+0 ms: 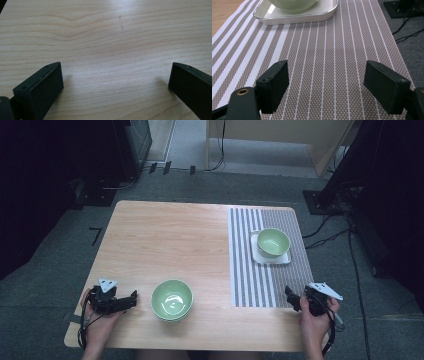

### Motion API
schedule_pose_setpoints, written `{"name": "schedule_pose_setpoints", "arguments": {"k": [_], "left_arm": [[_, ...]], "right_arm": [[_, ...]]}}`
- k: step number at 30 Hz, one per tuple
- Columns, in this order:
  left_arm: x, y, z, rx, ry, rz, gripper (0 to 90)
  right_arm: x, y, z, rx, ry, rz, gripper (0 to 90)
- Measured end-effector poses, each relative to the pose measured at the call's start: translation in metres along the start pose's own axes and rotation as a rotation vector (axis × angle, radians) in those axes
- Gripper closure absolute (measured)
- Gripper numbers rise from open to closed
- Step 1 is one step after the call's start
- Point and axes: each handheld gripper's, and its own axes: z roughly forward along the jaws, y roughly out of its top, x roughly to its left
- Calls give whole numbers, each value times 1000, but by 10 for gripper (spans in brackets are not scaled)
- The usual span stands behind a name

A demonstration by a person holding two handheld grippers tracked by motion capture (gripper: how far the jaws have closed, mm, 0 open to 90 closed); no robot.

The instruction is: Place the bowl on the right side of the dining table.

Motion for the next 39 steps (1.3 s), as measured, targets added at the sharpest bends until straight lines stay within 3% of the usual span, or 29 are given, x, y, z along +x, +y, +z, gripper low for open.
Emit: {"name": "schedule_pose_setpoints", "arguments": {"k": [16,32,39], "left_arm": [[0,0,0,0,0,-1,0],[0,0,0,0,0,0,0],[0,0,0,0,0,0,0]], "right_arm": [[-10,-13,-18,-6,-12,-15,206],[-18,-28,-31,24,-18,-38,202],[-15,-31,-33,48,-18,-66,199]]}}
